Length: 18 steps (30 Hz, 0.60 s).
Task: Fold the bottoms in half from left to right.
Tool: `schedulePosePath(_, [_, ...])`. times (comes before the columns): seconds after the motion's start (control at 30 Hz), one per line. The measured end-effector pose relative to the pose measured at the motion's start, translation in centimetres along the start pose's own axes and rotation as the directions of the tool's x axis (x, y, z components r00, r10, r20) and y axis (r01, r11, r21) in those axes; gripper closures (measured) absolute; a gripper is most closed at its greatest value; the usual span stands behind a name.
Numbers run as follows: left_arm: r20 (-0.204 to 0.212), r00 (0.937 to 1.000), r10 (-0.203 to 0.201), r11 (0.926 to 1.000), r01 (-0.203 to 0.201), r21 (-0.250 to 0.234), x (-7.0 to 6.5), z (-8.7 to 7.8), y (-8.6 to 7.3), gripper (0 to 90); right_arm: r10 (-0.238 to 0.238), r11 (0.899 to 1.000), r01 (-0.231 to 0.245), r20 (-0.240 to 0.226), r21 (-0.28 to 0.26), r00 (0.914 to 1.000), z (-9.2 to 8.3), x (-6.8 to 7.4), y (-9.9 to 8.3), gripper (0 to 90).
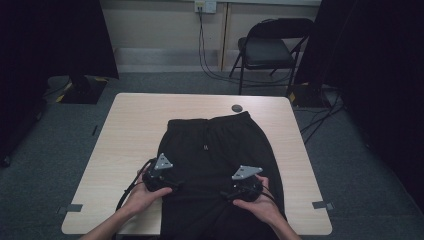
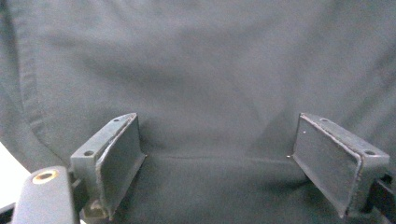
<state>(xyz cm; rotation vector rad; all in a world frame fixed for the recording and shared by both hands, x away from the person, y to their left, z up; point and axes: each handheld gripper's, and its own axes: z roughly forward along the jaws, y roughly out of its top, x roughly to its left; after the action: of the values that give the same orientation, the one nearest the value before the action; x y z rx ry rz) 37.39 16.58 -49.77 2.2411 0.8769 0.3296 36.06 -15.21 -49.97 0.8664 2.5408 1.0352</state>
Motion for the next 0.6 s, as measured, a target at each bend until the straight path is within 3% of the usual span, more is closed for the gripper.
schedulePosePath(0.1, [0.026, 0.9994, 0.023, 0.9990, -0.024, 0.037, -0.6, -0.6, -0.1, 18.6, 0.010, 1.000, -0.010, 0.015, 0.020, 0.9998, -0.5, 0.5, -0.2, 16.9])
schedulePosePath(0.13, [0.040, 0.9987, 0.031, 0.9986, -0.033, 0.041, -0.4, -0.8, 0.0, 26.0, 0.014, 0.999, -0.014, 0.014, 0.047, 0.9998, -0.7, 1.0, 0.4, 17.9])
schedulePosePath(0.17, [0.070, 0.9970, 0.032, 0.9983, -0.035, 0.045, 0.2, -1.1, 0.1, 26.0, 0.014, 0.999, -0.014, 0.014, 0.047, 0.9998, -0.7, 1.0, 0.4, 17.9])
schedulePosePath(0.2, [0.097, 0.9953, 0.004, 0.9992, -0.008, 0.040, 0.9, -1.3, 0.2, 32.4, 0.060, 0.998, -0.060, 0.000, 0.002, 0.9982, -1.3, 1.5, 1.2, 20.6])
schedulePosePath(0.23, [0.098, 0.9944, -0.040, 0.9990, 0.038, 0.023, 2.6, -1.6, 0.3, 30.1, 0.065, 0.998, -0.065, 0.002, -0.021, 0.9979, -1.8, 1.9, 1.7, 21.4])
schedulePosePath(0.3, [0.046, 0.9984, -0.034, 0.9994, 0.034, -0.008, 3.9, -1.7, 0.6, 30.0, 0.065, 0.996, -0.064, 0.011, -0.064, 0.9978, -2.5, 2.9, 3.0, 23.8])
schedulePosePath(0.37, [-0.016, 0.9994, -0.030, 0.9995, 0.029, -0.010, 4.8, -1.5, 0.7, 31.2, 0.057, 0.995, -0.058, -0.017, -0.081, 0.9983, -2.6, 4.4, 4.5, 26.4])
schedulePosePath(0.4, [-0.016, 0.9994, -0.030, 0.9995, 0.029, -0.010, 4.8, -1.5, 0.7, 31.4, 0.057, 0.995, -0.058, -0.017, -0.081, 0.9983, -2.6, 4.4, 4.5, 26.4])
schedulePosePath(0.43, [-0.039, 0.9984, -0.042, 0.9991, 0.042, 0.001, 5.7, -0.9, 0.7, 32.7, 0.008, 0.997, -0.011, -0.045, -0.072, 0.9989, -2.0, 6.3, 6.1, 31.3])
schedulePosePath(0.47, [-0.039, 0.9984, -0.042, 0.9991, 0.042, 0.001, 5.7, -0.9, 0.7, 33.0, -0.014, 0.997, 0.009, -0.065, -0.072, 0.9978, -1.5, 7.2, 6.8, 33.7])
schedulePosePath(0.5, [-0.042, 0.9983, -0.040, 0.9991, 0.041, 0.014, 5.8, -0.6, 0.6, 33.0, -0.014, 0.997, 0.009, -0.065, -0.072, 0.9978, -1.5, 7.2, 6.8, 33.7])
schedulePosePath(0.53, [-0.038, 0.9989, -0.028, 0.9994, 0.029, 0.017, 5.8, -0.3, 0.6, 31.5, -0.029, 0.997, 0.021, -0.116, -0.073, 0.9929, -0.4, 8.9, 8.1, 39.0])
schedulePosePath(0.6, [-0.042, 0.9986, -0.033, 0.9993, 0.033, 0.014, 5.8, -0.1, 0.6, 30.8, -0.061, 0.996, 0.051, -0.139, -0.071, 0.9885, 0.9, 10.4, 9.3, 43.3])
